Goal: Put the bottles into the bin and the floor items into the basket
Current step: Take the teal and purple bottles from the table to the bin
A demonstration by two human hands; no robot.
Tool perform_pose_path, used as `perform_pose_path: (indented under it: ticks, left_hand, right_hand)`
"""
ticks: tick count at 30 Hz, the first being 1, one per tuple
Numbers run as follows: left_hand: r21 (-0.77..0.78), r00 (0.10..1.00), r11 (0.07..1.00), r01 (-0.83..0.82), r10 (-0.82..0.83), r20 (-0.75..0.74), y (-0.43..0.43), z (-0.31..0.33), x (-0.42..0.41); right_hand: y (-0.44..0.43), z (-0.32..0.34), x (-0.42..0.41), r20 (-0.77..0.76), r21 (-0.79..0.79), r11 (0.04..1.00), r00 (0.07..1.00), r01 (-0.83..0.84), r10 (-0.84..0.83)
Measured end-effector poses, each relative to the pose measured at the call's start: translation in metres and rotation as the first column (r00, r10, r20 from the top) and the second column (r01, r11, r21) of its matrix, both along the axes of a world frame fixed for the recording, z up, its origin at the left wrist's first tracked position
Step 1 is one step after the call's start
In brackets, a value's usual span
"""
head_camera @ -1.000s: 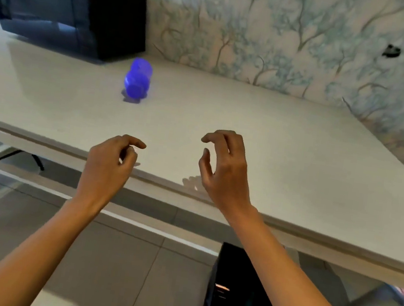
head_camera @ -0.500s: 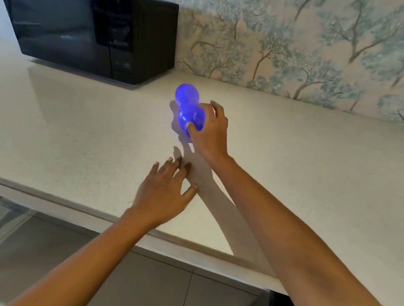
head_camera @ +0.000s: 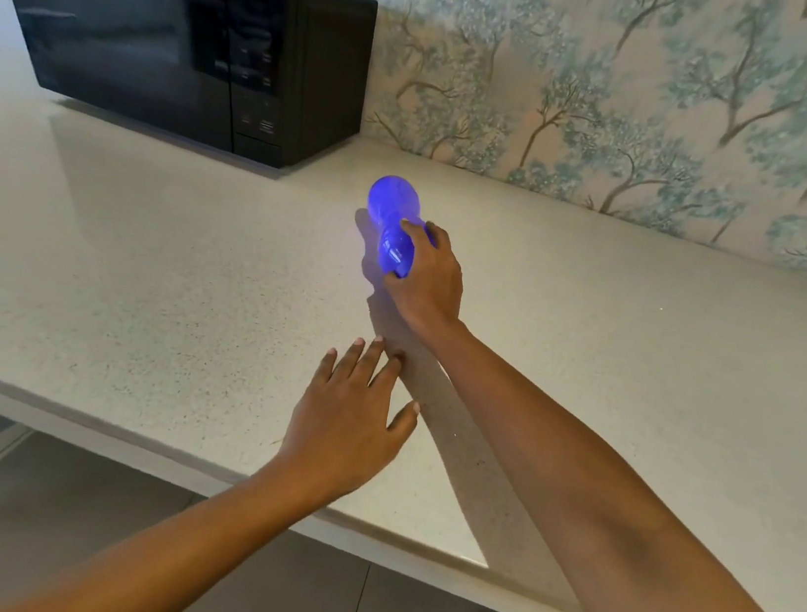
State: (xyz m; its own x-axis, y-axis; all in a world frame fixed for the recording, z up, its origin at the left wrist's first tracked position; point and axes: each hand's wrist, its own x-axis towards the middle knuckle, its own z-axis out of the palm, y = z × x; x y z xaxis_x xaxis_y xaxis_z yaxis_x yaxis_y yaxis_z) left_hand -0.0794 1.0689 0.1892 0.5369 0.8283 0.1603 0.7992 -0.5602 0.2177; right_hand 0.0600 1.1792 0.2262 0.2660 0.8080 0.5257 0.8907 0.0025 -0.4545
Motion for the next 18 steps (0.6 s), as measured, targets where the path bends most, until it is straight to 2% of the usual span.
perform_pose_path:
  ticks: [6, 14, 18]
  left_hand:
    - [-0.009, 0.998, 1.0, 0.014, -0.013, 0.065, -0.001, 0.001, -0.002]
    - [0.042, 0.961, 0.998, 0.051, -0.061, 0.269, -0.008, 0.003, -0.007]
    - [-0.043, 0.906, 0.998, 0.046, -0.023, 0.423, -0.009, 0.007, -0.013]
  right_hand:
    - [-0.043, 0.013, 0.012, 0.084, 0.105, 0.994, 0.996, 0.014, -0.022]
    - [-0.142, 0.025, 0.023, 0.153, 0.34, 0.939, 0.982, 0.049, -0.107]
    - [-0.205, 0.034, 0.031, 0.18, 0.459, 0.886, 0.971, 0.058, -0.156]
